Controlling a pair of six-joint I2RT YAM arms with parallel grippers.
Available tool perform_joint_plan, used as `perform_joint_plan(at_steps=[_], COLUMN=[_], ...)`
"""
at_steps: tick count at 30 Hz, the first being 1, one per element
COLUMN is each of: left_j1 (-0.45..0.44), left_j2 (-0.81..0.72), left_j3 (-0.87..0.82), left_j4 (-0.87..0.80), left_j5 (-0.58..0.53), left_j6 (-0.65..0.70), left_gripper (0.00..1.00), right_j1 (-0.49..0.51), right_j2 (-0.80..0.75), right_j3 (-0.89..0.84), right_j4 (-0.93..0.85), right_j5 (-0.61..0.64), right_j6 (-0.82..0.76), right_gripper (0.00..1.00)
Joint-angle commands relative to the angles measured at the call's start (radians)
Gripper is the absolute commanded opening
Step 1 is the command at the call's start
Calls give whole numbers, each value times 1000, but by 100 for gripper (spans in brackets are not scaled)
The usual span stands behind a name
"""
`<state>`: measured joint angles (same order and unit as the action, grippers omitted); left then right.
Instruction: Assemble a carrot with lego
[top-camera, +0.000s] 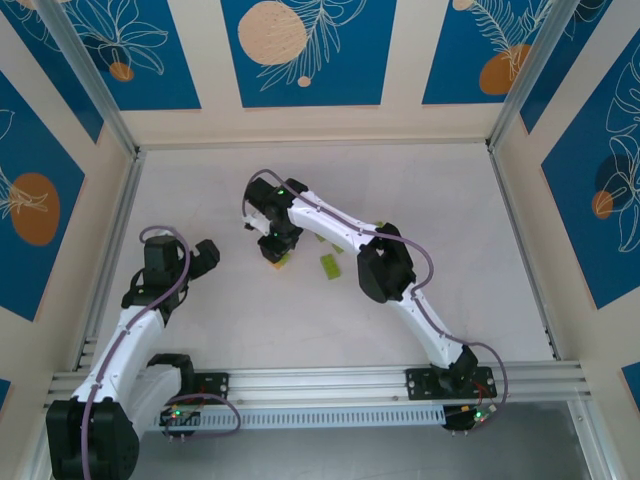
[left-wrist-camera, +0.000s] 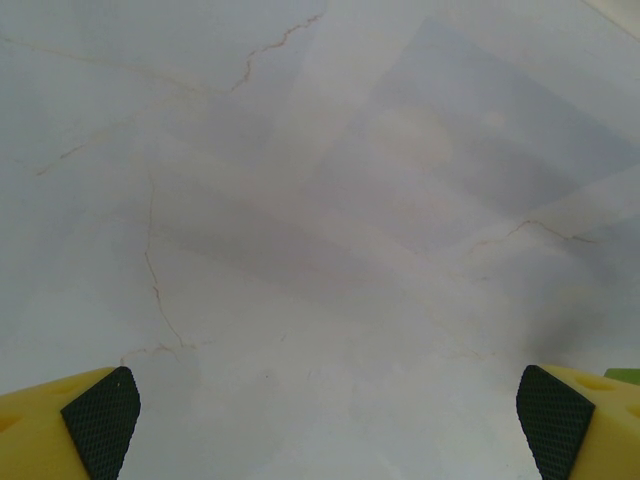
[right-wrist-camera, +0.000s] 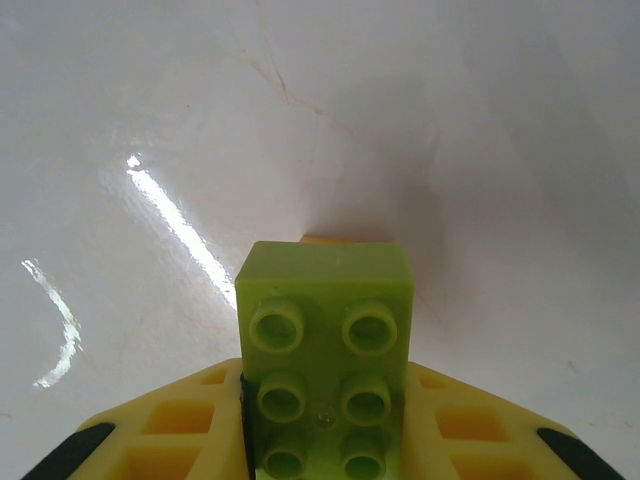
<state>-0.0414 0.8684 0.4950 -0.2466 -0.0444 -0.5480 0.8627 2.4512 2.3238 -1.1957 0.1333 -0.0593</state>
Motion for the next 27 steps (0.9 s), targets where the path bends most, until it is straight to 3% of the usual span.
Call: perform_joint_plan(at_steps=[1,13,27], left_j1=[2,2,2], left_j2=[-5,-5,-5], left_j3=[-4,-4,-4], left_j4=[16,15,15], left_j5=[17,16,14], left_j6=[11,11,11], left_gripper=[99,99,99], right_j1=[-2,10,-1], right_j2=[23,63,130], right_j3=[37,41,176], right_j4=[-33,-78,-131], right_j5=[-38,-19,-20], right_j6=[13,24,121], right_gripper=[27,27,27])
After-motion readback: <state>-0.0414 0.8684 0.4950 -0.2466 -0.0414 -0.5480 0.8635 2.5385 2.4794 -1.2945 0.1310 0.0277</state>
